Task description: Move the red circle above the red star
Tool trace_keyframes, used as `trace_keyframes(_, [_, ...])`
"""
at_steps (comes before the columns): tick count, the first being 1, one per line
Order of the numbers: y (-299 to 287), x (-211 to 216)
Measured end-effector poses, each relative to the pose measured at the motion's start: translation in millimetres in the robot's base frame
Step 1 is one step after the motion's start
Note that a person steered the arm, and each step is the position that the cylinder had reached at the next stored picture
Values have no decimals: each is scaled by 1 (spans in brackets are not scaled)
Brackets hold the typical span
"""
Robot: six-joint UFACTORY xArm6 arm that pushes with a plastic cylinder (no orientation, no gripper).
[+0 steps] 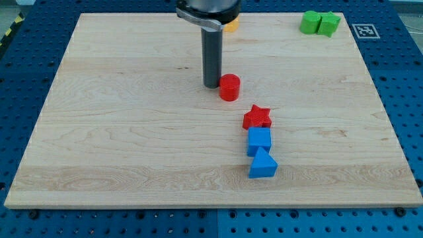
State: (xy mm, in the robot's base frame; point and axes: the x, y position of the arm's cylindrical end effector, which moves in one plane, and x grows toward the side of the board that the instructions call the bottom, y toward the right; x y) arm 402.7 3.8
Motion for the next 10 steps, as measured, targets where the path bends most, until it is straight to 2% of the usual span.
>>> trace_keyframes(2, [17,-11])
trace_keyframes(4, [20,14])
trace_keyframes(10, [41,16])
